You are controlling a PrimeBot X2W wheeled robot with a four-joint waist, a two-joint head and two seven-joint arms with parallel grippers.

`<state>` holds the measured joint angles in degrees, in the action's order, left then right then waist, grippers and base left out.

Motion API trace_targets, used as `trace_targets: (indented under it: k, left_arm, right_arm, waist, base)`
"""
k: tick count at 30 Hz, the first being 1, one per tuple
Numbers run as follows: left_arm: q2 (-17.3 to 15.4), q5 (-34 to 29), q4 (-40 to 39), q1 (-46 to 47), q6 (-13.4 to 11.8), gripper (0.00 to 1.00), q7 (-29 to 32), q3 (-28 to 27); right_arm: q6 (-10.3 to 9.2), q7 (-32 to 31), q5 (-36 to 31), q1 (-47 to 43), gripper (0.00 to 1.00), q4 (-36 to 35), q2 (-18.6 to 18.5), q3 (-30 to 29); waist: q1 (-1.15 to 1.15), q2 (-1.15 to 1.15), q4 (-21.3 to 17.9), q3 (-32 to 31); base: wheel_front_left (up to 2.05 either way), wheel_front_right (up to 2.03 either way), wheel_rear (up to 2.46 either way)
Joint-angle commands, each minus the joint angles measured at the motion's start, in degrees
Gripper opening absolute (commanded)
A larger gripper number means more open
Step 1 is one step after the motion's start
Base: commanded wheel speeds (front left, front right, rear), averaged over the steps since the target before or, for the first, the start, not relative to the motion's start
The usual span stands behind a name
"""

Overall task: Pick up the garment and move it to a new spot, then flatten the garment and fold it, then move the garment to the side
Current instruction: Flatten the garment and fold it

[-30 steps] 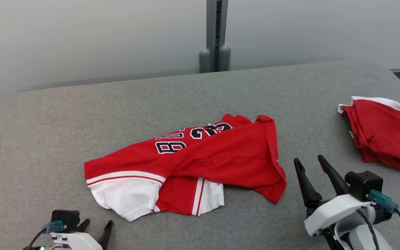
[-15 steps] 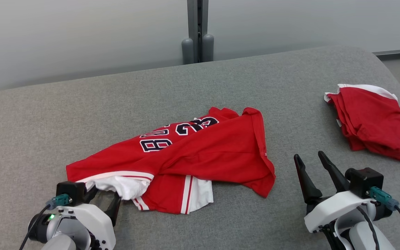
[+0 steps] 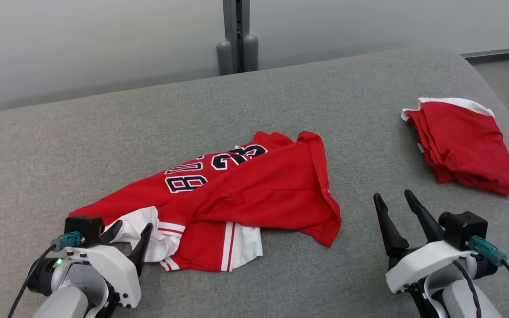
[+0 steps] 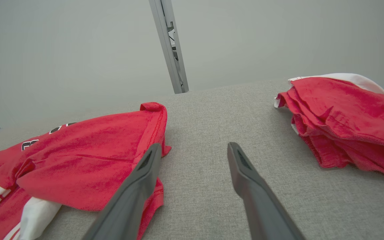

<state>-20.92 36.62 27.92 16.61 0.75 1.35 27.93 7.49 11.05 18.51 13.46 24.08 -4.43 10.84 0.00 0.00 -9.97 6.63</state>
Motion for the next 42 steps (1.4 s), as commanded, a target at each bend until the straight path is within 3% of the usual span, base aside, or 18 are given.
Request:
trace_targets:
  k: [1, 6, 7, 8, 9, 19, 32, 33, 34, 42]
  left_arm:
    - [-0.5, 0.4, 0.2, 0.0, -0.3, 1.00, 0.4, 0.0]
    - [-0.8, 1.1, -0.6, -0.7, -1.4, 1.00, 2.5, 0.1]
    - [-0.9, 1.0, -0.5, -0.7, -1.4, 0.82, 2.9, 0.3]
    - [-1.0, 0.9, -0.5, -0.7, -1.4, 0.33, 3.1, 0.5]
    - [-0.9, 0.8, -0.7, -0.5, -1.6, 0.00, 3.0, 0.5]
    - [-1.2, 1.8, -5.3, -2.7, -1.7, 0.00, 3.0, 0.6]
    - [-8.2, 6.0, -17.8, -14.1, -6.2, 0.02, 10.9, -1.4]
    - [-8.3, 6.3, -18.2, -14.8, -6.5, 0.24, 11.4, -1.3]
    - [-8.4, 6.5, -18.3, -15.4, -6.8, 1.00, 12.1, -1.2]
    - [-10.2, 5.3, -18.0, -17.4, -10.1, 1.00, 12.9, -1.5]
  right_arm:
    - [0.01, 0.2, -0.5, 0.0, 1.00, 0.1, -0.2, -0.3]
    - [0.01, 0.6, -0.3, 0.3, 1.00, 0.4, 0.3, -0.3]
    - [0.01, 0.6, -0.3, 0.4, 1.00, 0.5, 0.3, -0.1]
    - [0.01, 0.6, -0.2, 0.5, 1.00, 0.7, 0.3, 0.0]
    - [0.01, 0.7, -0.1, 0.6, 1.00, 0.8, 0.3, 0.1]
    - [0.01, 0.6, -0.3, -0.3, 1.00, 1.6, -0.2, -1.2]
    - [0.01, -1.6, 0.2, -2.1, 1.00, 1.6, -1.0, -1.5]
    - [0.01, -1.9, 0.2, -2.2, 1.00, 1.5, -1.1, -1.5]
    - [0.01, -2.2, 0.2, -2.2, 1.00, 1.5, -1.1, -1.6]
    - [0.01, -3.6, -0.4, -2.8, 1.00, 1.0, -1.6, -2.1]
  waist:
    - [0.00, 0.00, -0.1, 0.3]
    - [0.00, 0.00, 0.0, 0.7]
    - [0.00, 0.00, 0.1, 0.7]
    - [0.00, 0.00, 0.1, 0.7]
    - [0.00, 0.00, 0.1, 0.7]
    - [0.00, 0.00, 2.5, -1.0]
    - [0.00, 0.00, 8.4, -4.2]
    - [0.00, 0.00, 8.6, -4.3]
    - [0.00, 0.00, 8.8, -4.4]
    - [0.00, 0.00, 9.6, -5.0]
  base:
    - [0.00, 0.00, 0.00]
    - [0.00, 0.00, 0.00]
    - [0.00, 0.00, 0.00]
    - [0.00, 0.00, 0.00]
    - [0.00, 0.00, 0.00]
    - [0.00, 0.00, 0.00]
    - [0.00, 0.00, 0.00]
    - [0.00, 0.00, 0.00]
    - [0.00, 0.00, 0.00]
    - [0.00, 0.00, 0.00]
